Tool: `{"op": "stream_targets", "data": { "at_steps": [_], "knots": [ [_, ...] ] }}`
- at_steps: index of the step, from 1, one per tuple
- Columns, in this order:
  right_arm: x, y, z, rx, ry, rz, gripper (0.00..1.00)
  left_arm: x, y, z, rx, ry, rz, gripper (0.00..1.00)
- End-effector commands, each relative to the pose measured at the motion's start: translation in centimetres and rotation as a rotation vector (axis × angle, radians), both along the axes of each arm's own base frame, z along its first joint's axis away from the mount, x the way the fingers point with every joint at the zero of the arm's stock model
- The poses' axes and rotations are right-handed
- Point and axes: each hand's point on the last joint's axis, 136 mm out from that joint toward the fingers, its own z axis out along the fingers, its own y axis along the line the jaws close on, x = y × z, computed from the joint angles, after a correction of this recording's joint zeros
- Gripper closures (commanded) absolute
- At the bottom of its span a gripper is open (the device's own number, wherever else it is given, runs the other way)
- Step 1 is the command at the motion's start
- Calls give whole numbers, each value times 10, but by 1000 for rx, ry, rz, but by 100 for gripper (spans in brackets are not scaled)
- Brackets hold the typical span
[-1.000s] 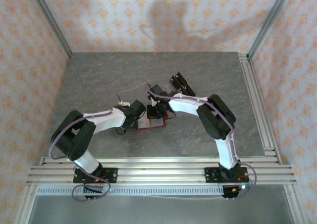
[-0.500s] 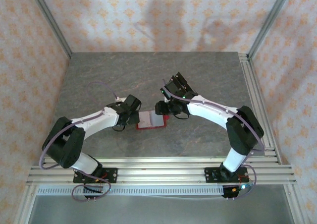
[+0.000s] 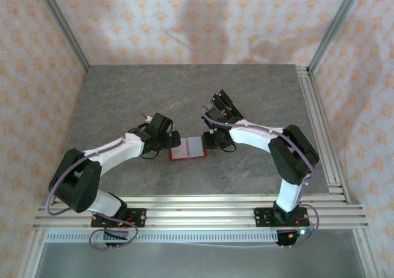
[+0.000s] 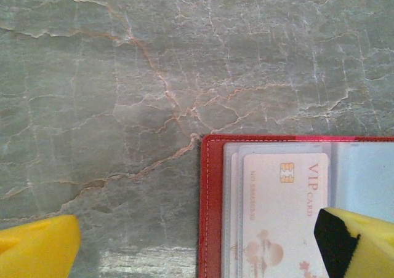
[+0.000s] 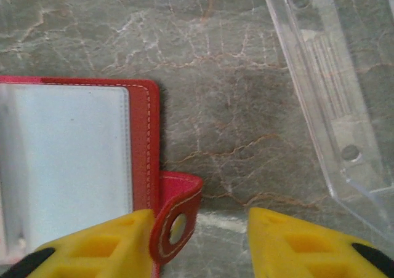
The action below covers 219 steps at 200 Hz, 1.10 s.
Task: Put the credit cards into the card holder
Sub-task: Close the card holder at the center of the table.
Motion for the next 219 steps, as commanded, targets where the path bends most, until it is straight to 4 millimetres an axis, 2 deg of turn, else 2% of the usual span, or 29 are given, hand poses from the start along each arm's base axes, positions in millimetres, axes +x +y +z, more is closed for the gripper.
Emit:
{"op": "stream_targets", "data": {
  "at_steps": [1,16,41,93,151,183,200,219],
  "knots": [
    [16,-4,3,-13,-36,-25,71,1,-5,-12,-38,17,-14,0],
    [16,-7,2,-9,-33,-32,88,2,-10,-16,-63,16,-29,0],
    [11,-8,1,5,-23,-31,100,5,-18,-20,-97,10,-53,0],
    [-3,-1,-4,87,19,-44,100,13,-40,-20,-202,-24,-93,0],
    [-10,5,1,162,37,-63,100,15,-39,-32,-191,-4,-76,0],
    [-12,8,1,177,46,-61,100,16,-45,-35,-220,3,-83,0],
    [-12,8,-2,178,52,-62,100,16,-50,-30,-255,-13,-93,0],
    [-13,9,-4,182,58,-65,100,17,-57,-16,-312,-53,-107,0]
  ]
}}
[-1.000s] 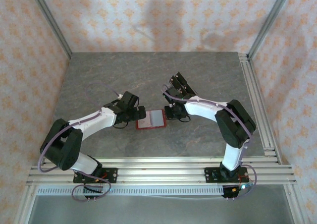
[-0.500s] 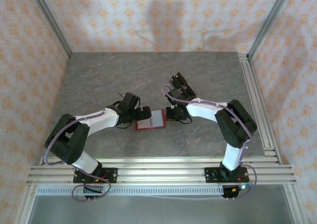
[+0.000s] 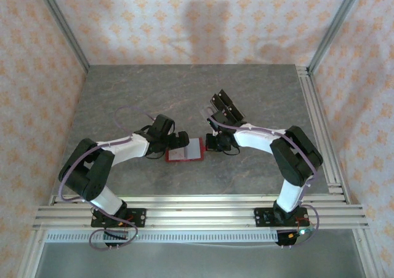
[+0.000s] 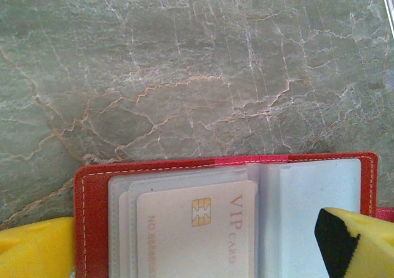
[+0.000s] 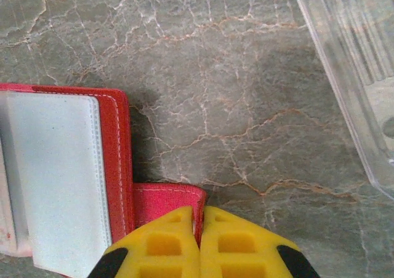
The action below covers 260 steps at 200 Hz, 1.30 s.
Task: Put the credit cards into the card holder
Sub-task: Close the card holder at the center of the table.
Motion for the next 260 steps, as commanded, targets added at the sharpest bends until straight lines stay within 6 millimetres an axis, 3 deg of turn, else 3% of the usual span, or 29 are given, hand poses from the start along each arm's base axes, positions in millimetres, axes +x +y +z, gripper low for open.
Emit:
{"op": "stream_targets", "data": {
  "at_steps": [1,51,86,165,183,197,228,260],
  "knots": [
    [-1,2,3,26,-2,-11,100,2,-16,11,-117,-39,-22,0],
    [0,5,2,44,1,-12,100,5,-31,66,-255,-150,-22,0],
    [0,6,2,48,0,-16,100,3,-47,81,-290,-178,-36,0],
    [2,-4,16,50,-37,-46,100,-5,-107,62,-289,-150,-98,0],
    [1,-14,22,52,-49,-78,76,-4,-109,55,-278,-140,-81,0],
    [-1,-22,28,60,-62,-104,67,-4,-110,47,-268,-129,-70,0],
    [-11,-42,42,56,-91,-146,61,-4,-109,37,-229,-114,-52,0],
    [-24,-50,60,93,-109,-150,64,-6,-96,25,-169,-87,-4,0]
  ]
}}
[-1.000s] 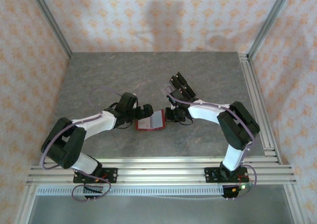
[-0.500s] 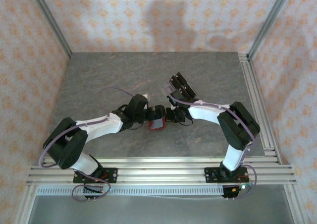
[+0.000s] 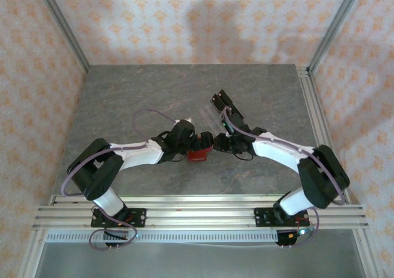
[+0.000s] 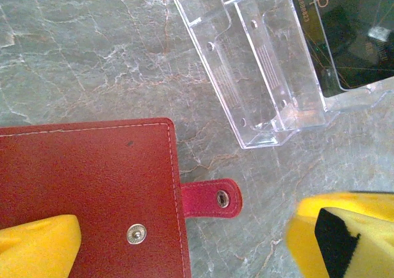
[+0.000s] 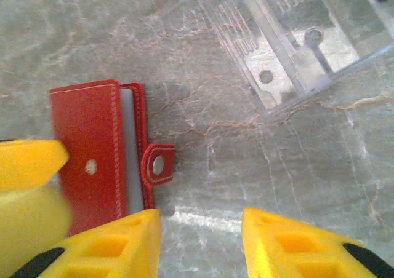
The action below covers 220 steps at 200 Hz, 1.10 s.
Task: Put the credit cards into the card holder
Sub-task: Close the card holder at the center of the table.
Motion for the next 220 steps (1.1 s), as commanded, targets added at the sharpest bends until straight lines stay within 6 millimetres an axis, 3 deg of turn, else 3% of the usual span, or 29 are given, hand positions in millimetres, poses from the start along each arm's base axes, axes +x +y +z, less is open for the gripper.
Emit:
{"op": "stream_targets", "data": {
  "at_steps": [1,24,57,115,143,188,220],
  "knots": [
    [-7,-7,14,23,-19,-19,64,1,13,-12,73,25,65,0],
    [-15,-3,20,65,-10,-4,73,2,21,-11,100,21,91,0],
    [-18,6,21,131,7,1,84,5,26,6,134,-3,99,0],
    [-18,32,35,210,1,43,89,18,40,55,208,-89,102,0],
    [-17,51,43,228,-7,79,90,23,70,68,253,-98,163,0],
    [-7,84,39,231,10,137,90,-4,143,57,455,-8,232,0],
    [5,96,21,198,36,160,91,-30,153,36,517,41,139,0]
  ]
}}
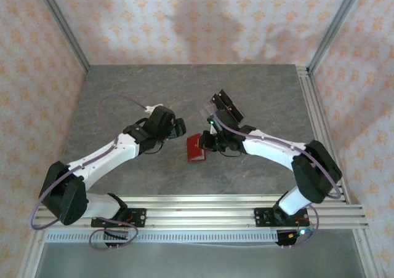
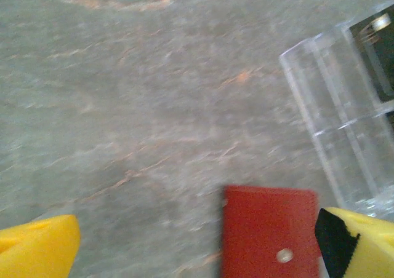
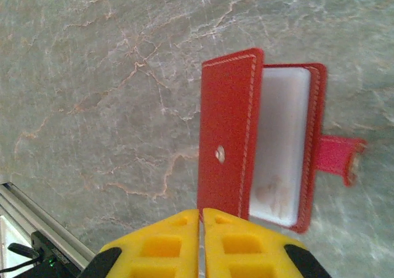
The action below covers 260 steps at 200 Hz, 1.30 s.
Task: Put the credit cards into the card holder
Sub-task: Close the card holder at the center of the table.
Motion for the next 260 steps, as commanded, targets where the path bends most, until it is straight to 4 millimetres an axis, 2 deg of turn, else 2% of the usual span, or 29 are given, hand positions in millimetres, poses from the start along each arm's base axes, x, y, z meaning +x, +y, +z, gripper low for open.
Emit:
{"op": "stream_targets", "data": {
  "at_steps": [1,40,72,115,179,234,260],
  "knots": [
    [11,12,-5,-5,-10,26,91,-33,22,-31,135,120,-64,0],
    [14,7,-39,-83,25,16,94,-50,0,-56,62,174,-198,0],
    [12,6,-58,-102,55,18,95,-54,-18,-68,82,191,-276,0],
    [13,4,-60,-107,57,16,95,-52,-38,-79,79,212,-325,0],
    [13,3,-65,-109,68,17,95,-47,-59,-86,48,201,-366,0],
    [14,4,-66,-108,76,18,95,-46,-57,-99,76,220,-359,0],
    [19,4,-55,-93,59,11,94,-47,-48,-110,125,248,-337,0]
  ]
}}
